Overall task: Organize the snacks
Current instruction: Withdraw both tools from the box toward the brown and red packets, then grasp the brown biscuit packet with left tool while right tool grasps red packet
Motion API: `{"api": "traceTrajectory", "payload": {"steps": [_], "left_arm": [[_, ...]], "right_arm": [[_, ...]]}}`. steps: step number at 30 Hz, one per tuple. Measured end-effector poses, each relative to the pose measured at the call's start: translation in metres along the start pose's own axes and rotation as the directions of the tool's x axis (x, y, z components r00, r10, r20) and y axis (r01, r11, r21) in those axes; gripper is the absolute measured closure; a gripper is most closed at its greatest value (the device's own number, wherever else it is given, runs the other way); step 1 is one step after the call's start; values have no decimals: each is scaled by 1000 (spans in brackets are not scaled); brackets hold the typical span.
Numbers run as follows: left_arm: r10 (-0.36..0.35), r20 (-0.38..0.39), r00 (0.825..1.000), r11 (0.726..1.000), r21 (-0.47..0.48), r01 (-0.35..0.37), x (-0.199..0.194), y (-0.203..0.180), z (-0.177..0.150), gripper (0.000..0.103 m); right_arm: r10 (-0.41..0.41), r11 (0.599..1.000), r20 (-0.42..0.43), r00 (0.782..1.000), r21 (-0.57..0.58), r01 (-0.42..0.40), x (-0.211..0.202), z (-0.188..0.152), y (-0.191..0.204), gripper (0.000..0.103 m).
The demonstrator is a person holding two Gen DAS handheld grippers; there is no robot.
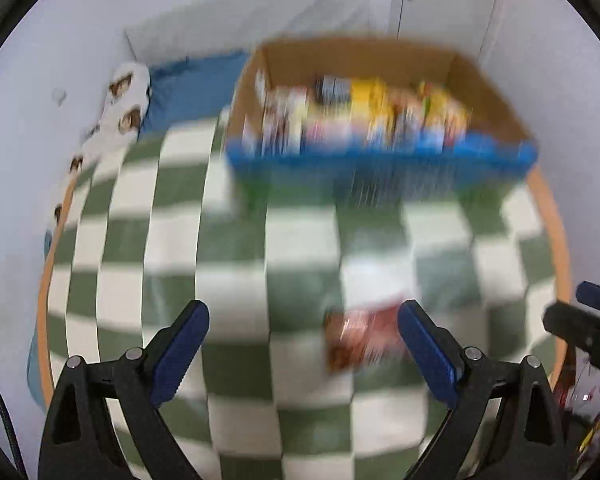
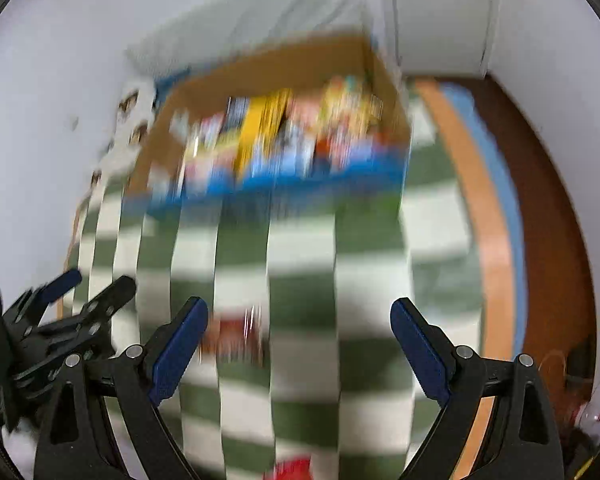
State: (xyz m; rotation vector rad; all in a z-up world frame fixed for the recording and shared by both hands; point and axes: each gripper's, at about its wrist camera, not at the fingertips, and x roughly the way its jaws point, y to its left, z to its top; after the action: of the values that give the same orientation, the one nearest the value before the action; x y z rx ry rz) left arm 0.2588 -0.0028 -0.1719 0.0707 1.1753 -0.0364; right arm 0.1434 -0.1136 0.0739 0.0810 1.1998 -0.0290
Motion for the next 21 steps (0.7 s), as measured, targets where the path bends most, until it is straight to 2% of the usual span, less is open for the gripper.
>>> {"api": "traceTrajectory", "payload": {"steps": [2, 4, 5, 7, 9, 12, 15, 16, 17, 18, 19, 20, 21], "left_arm": [[13, -53, 998, 1000, 12, -12, 12, 2, -26, 6], [26, -107, 994, 1000, 19, -24, 23, 4, -51, 6], [25, -124, 992, 1000, 20, -23, 26, 4, -62, 6], [34, -162, 986, 999, 18, -31, 34, 5, -79, 6], [31, -188, 982, 1000, 10, -30, 38, 7, -90, 6], [37, -211, 977, 999, 19, -34, 44, 6, -100, 6], [61, -202, 978, 997, 62, -49, 45, 1, -103, 6], [72, -194, 978, 995, 86, -57, 45, -1, -104, 6], [81, -187, 979, 992, 106, -62, 45, -3, -104, 6], [88, -174, 981, 989, 135, -65, 44, -5, -102, 6], [96, -153, 984, 983, 171, -69, 42, -9, -99, 6], [103, -128, 986, 974, 214, -74, 40, -13, -95, 6], [103, -111, 989, 966, 247, -73, 39, -17, -92, 6]], "right_arm": [[9, 1000, -86, 996, -1, -9, 15, -33, -2, 8], [25, 1000, -192, 981, 4, -24, 33, -72, -3, 8], [28, 1000, -218, 975, 8, -27, 38, -86, -4, 8], [47, 999, -302, 952, 40, -37, 56, -119, -10, 8], [102, 993, -375, 921, 99, -70, 73, -142, -16, 8], [188, 972, -440, 878, 209, -104, 98, -171, -25, 8], [251, 946, -467, 848, 303, -113, 119, -188, -32, 9], [272, 936, -469, 840, 330, -119, 126, -192, -33, 12], [268, 934, -469, 842, 339, -108, 131, -195, -34, 14], [258, 936, -465, 847, 338, -99, 134, -196, -33, 20], [249, 938, -456, 855, 335, -94, 135, -197, -33, 33], [235, 940, -443, 865, 330, -87, 134, -199, -33, 41], [213, 948, -432, 877, 309, -78, 132, -201, -32, 57]]}}
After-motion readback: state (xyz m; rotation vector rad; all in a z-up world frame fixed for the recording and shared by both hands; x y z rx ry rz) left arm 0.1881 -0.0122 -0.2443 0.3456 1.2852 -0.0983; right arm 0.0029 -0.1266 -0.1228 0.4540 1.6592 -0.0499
